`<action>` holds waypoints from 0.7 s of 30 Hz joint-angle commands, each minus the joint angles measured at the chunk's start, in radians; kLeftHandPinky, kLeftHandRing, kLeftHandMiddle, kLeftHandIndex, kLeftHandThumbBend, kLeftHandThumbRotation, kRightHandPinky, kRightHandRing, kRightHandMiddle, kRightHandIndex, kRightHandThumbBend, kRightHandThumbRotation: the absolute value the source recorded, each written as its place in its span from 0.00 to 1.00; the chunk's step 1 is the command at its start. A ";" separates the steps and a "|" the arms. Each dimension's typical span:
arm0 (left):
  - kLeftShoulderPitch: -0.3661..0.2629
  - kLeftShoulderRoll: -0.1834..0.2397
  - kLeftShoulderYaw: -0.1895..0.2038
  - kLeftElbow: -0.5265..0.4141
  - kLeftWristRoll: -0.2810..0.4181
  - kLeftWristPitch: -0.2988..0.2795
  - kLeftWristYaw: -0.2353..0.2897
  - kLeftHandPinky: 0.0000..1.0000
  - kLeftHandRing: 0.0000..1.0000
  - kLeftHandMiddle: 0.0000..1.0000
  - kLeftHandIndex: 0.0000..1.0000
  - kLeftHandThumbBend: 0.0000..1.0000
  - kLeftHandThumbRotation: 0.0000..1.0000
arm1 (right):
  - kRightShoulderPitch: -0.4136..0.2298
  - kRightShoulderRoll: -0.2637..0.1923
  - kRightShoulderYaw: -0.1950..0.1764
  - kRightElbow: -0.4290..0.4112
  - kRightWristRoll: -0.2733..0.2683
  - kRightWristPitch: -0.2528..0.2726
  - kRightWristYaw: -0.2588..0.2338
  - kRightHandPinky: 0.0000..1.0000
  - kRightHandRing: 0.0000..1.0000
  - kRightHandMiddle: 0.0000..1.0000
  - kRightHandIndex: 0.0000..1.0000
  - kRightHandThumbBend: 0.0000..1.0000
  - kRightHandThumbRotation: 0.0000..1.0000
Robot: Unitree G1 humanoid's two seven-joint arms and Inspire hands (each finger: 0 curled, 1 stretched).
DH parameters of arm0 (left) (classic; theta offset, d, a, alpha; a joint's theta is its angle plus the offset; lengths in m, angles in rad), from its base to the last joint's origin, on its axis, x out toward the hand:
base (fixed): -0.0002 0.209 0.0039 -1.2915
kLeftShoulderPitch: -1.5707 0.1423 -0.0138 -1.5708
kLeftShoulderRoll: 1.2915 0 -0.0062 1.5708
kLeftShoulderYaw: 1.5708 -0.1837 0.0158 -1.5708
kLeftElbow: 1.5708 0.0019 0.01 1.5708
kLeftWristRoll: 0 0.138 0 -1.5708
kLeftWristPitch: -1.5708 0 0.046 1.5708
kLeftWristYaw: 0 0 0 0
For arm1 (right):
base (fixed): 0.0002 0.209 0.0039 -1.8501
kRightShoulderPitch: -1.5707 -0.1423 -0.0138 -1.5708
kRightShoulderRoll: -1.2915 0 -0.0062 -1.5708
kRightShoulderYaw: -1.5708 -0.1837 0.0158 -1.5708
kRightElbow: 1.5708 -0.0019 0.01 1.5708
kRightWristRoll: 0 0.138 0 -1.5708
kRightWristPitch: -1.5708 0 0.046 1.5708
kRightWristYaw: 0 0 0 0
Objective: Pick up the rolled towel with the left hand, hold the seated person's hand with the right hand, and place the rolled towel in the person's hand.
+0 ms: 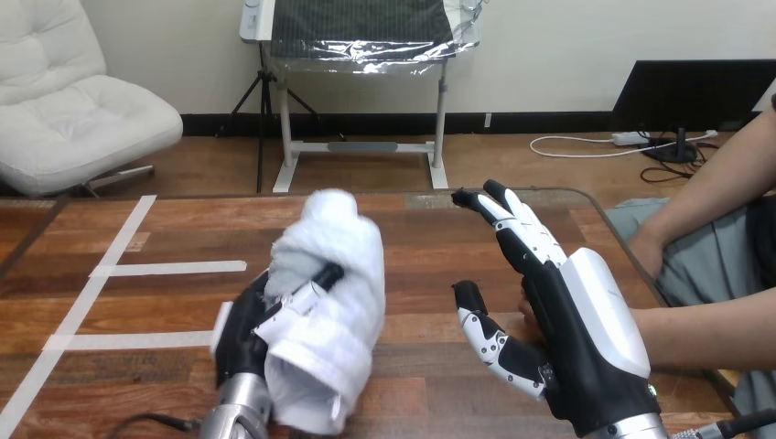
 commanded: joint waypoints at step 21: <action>0.035 -0.096 0.092 -0.356 -0.268 0.262 -0.257 0.26 0.35 0.43 0.49 0.77 0.00 | -0.117 0.009 -0.020 -0.013 0.017 -0.008 -0.014 1.00 1.00 0.99 0.90 0.19 0.00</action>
